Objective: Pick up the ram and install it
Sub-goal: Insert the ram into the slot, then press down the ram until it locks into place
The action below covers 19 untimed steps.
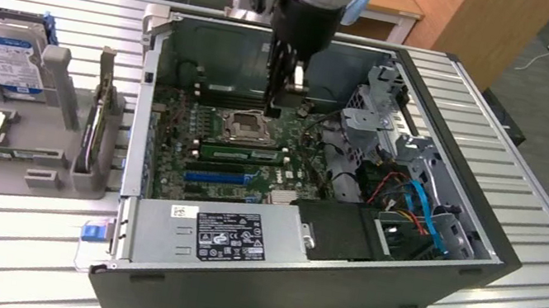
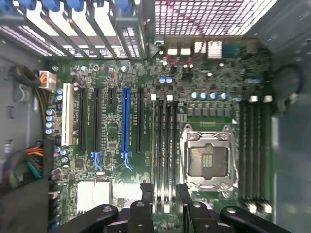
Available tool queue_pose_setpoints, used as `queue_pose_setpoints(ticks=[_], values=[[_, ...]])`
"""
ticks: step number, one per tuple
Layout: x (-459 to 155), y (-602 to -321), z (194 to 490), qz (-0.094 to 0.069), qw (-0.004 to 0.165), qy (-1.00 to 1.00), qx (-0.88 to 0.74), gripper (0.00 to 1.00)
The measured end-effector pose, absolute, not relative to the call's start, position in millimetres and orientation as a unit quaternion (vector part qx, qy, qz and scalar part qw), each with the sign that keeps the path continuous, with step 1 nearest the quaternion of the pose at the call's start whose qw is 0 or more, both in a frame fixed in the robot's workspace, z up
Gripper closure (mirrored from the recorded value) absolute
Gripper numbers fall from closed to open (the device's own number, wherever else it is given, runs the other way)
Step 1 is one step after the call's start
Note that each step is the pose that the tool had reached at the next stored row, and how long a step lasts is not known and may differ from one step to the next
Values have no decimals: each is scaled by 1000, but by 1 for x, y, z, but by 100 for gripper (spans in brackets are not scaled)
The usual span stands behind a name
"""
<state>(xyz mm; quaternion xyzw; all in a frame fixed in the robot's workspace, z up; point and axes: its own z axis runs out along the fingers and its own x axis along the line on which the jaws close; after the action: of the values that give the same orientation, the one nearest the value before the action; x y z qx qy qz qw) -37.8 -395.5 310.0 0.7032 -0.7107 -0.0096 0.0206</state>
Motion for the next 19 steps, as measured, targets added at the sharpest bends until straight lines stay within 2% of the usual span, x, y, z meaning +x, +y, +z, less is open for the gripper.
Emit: queue_pose_setpoints(ticks=[4, 19], values=[[-38, -394, 328, -10, 21, -713, 700, 67], [-38, -394, 328, -10, 21, -713, 700, 67]])
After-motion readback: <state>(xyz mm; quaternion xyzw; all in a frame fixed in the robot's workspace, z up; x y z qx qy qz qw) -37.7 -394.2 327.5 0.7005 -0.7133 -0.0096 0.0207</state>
